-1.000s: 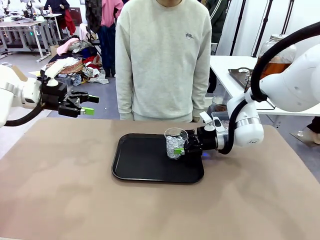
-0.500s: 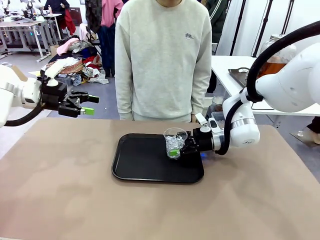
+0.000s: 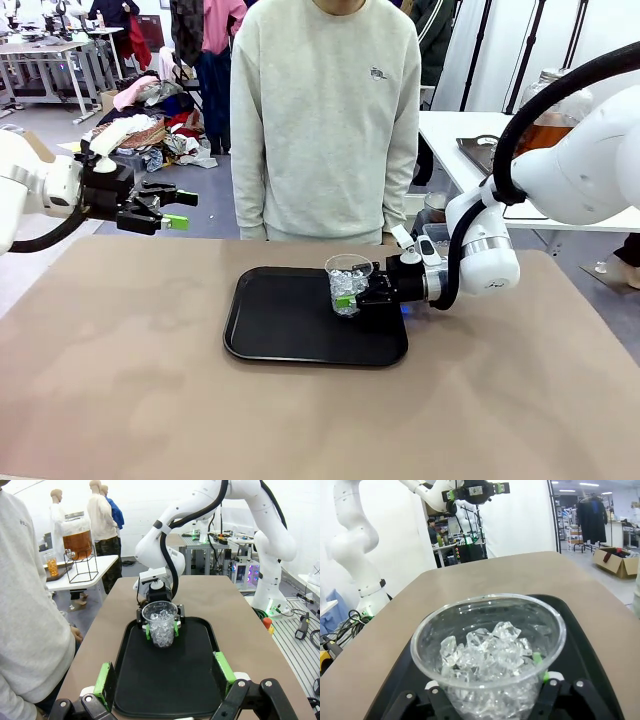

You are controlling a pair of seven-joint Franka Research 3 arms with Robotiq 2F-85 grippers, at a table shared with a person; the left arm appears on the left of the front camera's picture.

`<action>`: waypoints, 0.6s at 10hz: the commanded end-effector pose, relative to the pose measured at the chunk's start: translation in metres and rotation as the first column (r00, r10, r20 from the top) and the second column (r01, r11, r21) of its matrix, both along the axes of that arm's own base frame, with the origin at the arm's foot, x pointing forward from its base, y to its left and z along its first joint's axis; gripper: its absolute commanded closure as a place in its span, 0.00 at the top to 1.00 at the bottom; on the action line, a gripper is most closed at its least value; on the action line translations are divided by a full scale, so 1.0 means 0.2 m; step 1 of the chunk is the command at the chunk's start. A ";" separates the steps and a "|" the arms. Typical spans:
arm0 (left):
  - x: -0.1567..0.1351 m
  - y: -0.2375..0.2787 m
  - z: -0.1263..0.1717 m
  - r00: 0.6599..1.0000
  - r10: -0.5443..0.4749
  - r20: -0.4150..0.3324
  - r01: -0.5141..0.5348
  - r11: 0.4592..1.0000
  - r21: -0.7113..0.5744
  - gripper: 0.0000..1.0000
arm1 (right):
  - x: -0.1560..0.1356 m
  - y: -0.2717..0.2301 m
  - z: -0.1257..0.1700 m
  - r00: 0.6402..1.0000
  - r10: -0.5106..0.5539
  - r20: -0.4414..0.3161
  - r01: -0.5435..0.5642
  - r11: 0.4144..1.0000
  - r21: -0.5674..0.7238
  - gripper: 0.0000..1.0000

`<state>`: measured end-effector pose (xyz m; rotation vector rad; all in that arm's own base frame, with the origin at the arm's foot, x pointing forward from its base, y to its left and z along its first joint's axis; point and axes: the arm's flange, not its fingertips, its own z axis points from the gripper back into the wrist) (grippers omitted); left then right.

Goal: Pour the drink into the iced cup.
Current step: Pick up the iced cup indicated by the human and present it to them.

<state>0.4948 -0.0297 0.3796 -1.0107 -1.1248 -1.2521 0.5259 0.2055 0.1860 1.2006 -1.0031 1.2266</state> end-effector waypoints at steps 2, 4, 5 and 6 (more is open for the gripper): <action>-0.01 0.00 0.01 1.000 -0.002 0.003 0.002 1.000 -0.004 1.00 | 0.01 0.02 0.04 1.000 -0.012 -0.023 0.013 0.999 0.036 0.74; -0.01 0.00 0.01 1.000 -0.002 0.003 0.002 1.000 -0.004 1.00 | 0.00 0.00 0.14 1.000 -0.022 0.000 0.022 0.999 0.031 0.74; -0.01 0.00 0.01 1.000 -0.002 0.003 0.002 1.000 -0.004 1.00 | 0.01 -0.01 0.23 1.000 -0.026 0.008 0.026 0.999 0.024 0.74; -0.01 0.00 0.01 1.000 -0.002 0.003 0.002 1.000 -0.004 1.00 | 0.02 -0.01 0.32 0.999 -0.033 0.013 0.032 0.999 0.026 0.74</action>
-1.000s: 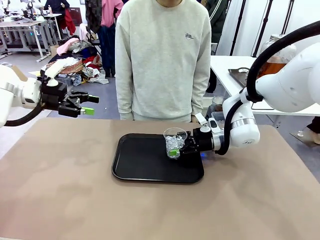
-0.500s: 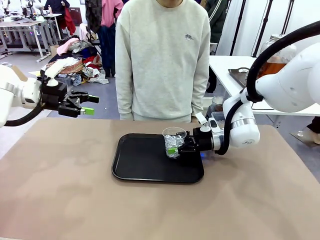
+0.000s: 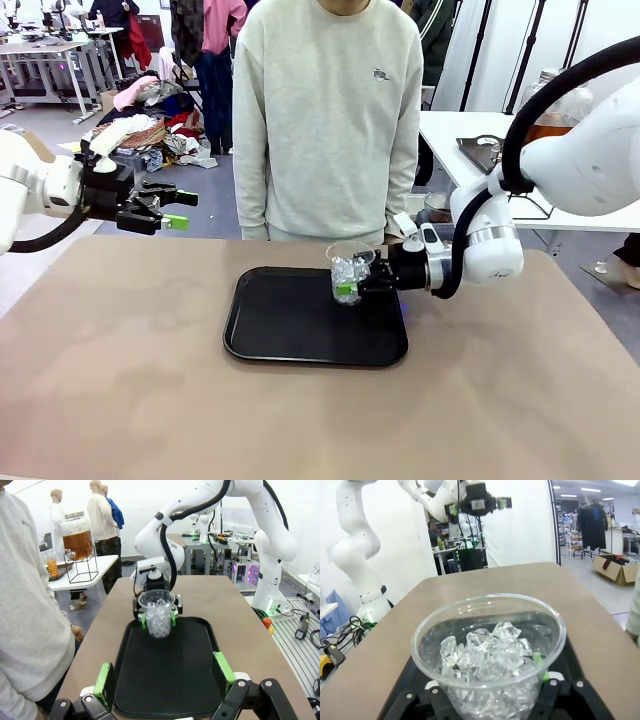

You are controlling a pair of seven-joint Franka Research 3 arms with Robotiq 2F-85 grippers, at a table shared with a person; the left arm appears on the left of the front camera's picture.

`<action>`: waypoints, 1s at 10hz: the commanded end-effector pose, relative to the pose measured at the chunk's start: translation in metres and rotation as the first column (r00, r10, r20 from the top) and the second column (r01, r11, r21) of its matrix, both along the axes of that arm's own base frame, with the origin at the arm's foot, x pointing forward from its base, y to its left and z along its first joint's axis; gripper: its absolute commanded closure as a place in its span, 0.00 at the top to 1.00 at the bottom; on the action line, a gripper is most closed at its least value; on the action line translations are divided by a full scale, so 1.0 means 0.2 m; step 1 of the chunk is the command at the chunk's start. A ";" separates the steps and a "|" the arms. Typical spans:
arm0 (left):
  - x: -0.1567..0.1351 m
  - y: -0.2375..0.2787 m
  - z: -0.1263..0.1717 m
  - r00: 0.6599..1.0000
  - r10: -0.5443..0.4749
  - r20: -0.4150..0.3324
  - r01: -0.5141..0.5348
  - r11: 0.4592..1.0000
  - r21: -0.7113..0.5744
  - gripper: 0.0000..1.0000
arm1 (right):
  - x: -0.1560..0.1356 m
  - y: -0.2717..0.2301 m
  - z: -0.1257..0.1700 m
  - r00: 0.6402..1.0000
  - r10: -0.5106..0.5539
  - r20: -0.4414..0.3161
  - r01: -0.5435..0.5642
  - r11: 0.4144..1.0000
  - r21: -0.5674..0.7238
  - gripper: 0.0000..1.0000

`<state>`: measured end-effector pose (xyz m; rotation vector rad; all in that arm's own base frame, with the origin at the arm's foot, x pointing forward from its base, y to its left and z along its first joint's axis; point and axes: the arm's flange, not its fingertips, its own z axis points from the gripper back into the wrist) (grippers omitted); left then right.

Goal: Pour the drink into the iced cup.
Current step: Pick up the iced cup indicated by the human and present it to them, then open the gripper to release the iced cup you were holding.

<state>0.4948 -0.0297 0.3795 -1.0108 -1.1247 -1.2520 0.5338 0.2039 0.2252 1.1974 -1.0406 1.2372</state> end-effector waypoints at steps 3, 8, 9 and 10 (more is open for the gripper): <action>-0.01 0.00 0.01 1.000 -0.002 0.003 0.002 1.000 -0.004 1.00 | 0.04 0.01 0.38 1.000 -0.010 -0.001 0.010 1.000 0.004 0.74; -0.01 0.00 0.01 1.000 -0.002 0.003 0.002 1.000 -0.004 1.00 | 0.14 0.00 0.59 0.999 -0.027 0.037 0.027 1.000 0.013 0.74; -0.01 0.00 0.01 1.000 -0.002 0.003 0.002 1.000 -0.004 1.00 | 0.14 0.00 0.60 0.999 -0.026 0.042 0.025 1.000 0.010 0.74; -0.01 0.00 0.01 1.000 -0.002 0.003 0.002 1.000 -0.004 1.00 | 0.14 0.00 0.60 0.999 -0.028 0.042 0.028 1.000 0.012 0.74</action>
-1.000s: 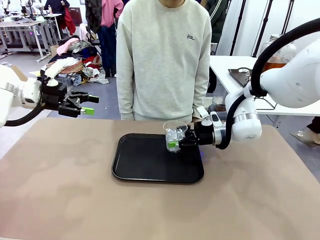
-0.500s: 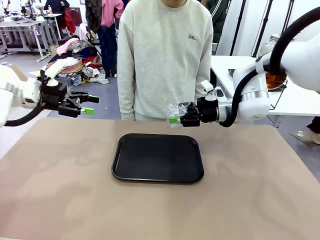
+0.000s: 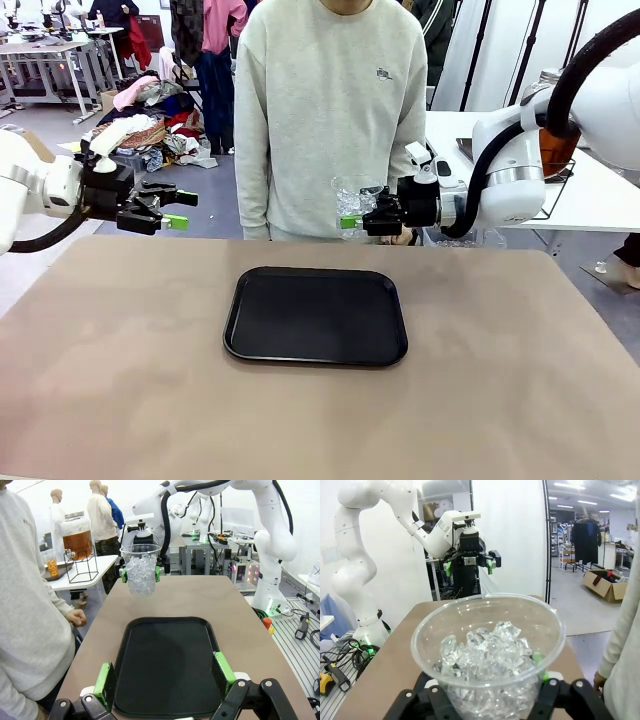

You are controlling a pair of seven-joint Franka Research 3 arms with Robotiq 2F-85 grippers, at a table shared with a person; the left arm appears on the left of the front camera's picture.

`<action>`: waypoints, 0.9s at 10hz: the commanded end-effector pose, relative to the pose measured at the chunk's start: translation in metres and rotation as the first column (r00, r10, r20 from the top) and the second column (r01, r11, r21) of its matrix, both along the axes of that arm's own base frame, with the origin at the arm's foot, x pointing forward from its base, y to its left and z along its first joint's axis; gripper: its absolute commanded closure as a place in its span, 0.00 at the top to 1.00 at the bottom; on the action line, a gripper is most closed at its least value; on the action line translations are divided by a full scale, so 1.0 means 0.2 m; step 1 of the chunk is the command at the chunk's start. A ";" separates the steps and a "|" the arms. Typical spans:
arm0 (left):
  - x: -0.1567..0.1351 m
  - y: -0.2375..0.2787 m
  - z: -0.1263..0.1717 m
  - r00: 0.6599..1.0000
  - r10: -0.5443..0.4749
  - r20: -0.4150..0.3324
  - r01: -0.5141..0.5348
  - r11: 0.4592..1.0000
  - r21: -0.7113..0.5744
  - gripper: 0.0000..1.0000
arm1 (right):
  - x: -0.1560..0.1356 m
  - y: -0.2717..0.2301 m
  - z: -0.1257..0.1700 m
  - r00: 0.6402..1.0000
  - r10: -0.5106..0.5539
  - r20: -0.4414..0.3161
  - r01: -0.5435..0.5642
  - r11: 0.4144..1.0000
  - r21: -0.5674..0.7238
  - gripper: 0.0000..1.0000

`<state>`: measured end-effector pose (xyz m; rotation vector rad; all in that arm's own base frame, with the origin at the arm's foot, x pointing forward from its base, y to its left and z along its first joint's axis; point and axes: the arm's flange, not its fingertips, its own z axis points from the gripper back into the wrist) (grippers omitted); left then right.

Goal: Pour the drink into the iced cup.
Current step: Open the gripper to release the iced cup you were holding.

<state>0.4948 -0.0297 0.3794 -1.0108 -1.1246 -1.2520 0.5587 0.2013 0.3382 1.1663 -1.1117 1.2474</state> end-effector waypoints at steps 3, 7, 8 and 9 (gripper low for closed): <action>-0.01 0.00 0.01 1.000 -0.002 0.003 0.002 1.000 -0.004 1.00 | 0.02 0.02 0.03 1.000 0.004 -0.017 -0.004 1.000 -0.017 0.74; -0.01 0.00 0.01 1.000 -0.002 0.003 0.002 1.000 -0.004 1.00 | 0.03 0.01 0.03 1.000 0.004 -0.023 -0.005 1.000 -0.018 0.74; -0.01 0.00 0.01 1.000 -0.002 0.003 0.002 1.000 -0.004 1.00 | 0.03 0.01 0.03 1.000 0.001 -0.024 -0.001 1.000 -0.023 0.74; -0.01 0.00 0.01 1.000 -0.002 0.003 0.002 1.000 -0.004 1.00 | 0.04 0.01 0.03 1.000 0.000 -0.030 -0.001 1.000 -0.021 0.74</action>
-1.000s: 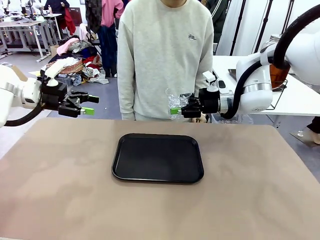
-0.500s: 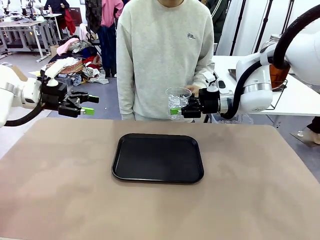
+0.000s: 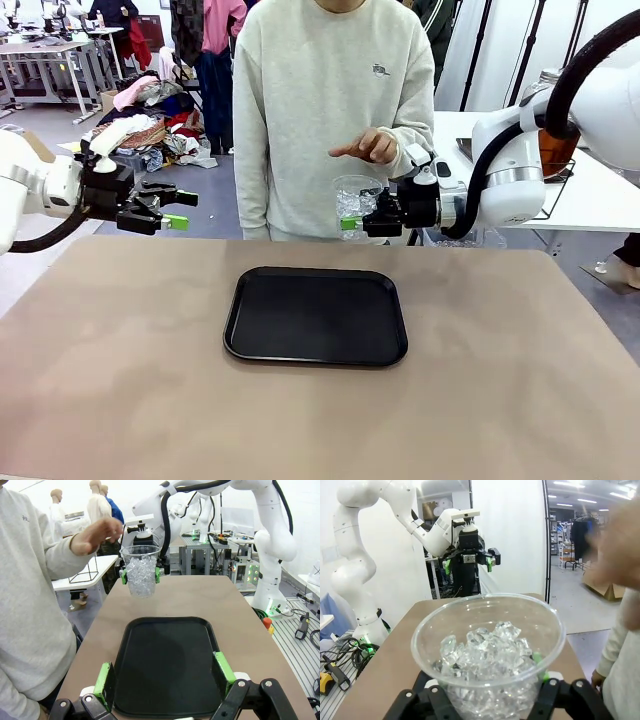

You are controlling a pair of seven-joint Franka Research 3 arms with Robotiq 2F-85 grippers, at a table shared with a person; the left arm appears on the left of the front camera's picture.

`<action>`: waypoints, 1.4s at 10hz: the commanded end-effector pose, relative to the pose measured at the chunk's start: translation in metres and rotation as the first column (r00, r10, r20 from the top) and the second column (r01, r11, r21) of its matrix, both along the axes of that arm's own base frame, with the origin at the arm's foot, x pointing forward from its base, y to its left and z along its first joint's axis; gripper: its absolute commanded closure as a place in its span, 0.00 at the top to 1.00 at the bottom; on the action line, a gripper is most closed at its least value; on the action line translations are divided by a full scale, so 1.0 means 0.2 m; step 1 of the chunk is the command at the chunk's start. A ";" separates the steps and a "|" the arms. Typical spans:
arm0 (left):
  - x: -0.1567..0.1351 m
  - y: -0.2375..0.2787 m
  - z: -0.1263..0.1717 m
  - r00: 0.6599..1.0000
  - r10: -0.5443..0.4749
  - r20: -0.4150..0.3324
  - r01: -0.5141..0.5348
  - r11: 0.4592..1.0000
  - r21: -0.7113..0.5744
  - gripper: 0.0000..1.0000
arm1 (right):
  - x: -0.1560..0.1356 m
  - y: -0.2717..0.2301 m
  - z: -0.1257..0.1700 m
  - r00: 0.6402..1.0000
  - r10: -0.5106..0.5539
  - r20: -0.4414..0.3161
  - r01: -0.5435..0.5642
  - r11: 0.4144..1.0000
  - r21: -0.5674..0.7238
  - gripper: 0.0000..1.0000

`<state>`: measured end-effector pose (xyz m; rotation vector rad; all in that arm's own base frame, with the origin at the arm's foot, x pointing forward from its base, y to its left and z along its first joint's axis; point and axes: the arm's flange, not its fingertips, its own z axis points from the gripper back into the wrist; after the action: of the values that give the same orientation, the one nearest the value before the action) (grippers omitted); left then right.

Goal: Pour the drink into the iced cup.
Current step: Open the gripper to release the iced cup you were holding.

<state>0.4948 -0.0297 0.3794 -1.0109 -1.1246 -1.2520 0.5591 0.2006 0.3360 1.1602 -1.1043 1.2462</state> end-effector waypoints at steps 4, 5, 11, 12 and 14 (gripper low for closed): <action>-0.01 0.00 0.01 1.000 -0.002 0.003 0.002 1.000 -0.004 1.00 | 0.05 0.02 0.04 1.000 0.002 -0.027 -0.002 1.000 -0.018 0.74; -0.01 0.00 0.01 1.000 -0.002 0.003 0.002 1.000 -0.004 1.00 | 0.05 0.02 0.04 1.000 0.003 -0.028 -0.003 1.000 -0.017 0.74; -0.01 0.00 0.01 1.000 -0.002 0.003 0.002 1.000 -0.004 1.00 | 0.05 0.03 0.03 1.000 -0.002 -0.027 0.001 1.000 -0.025 0.74; -0.01 0.00 0.01 1.000 -0.002 0.003 0.002 1.000 -0.004 1.00 | 0.06 0.03 0.03 1.000 -0.005 -0.028 0.004 1.000 -0.026 0.74; -0.01 0.00 0.01 1.000 -0.002 0.003 0.002 1.000 -0.004 1.00 | 0.06 0.03 0.03 1.000 -0.003 -0.028 0.002 1.000 -0.028 0.74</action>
<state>0.4948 -0.0297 0.3794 -1.0108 -1.1246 -1.2520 0.5621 0.2010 0.3366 1.1557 -1.0971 1.2440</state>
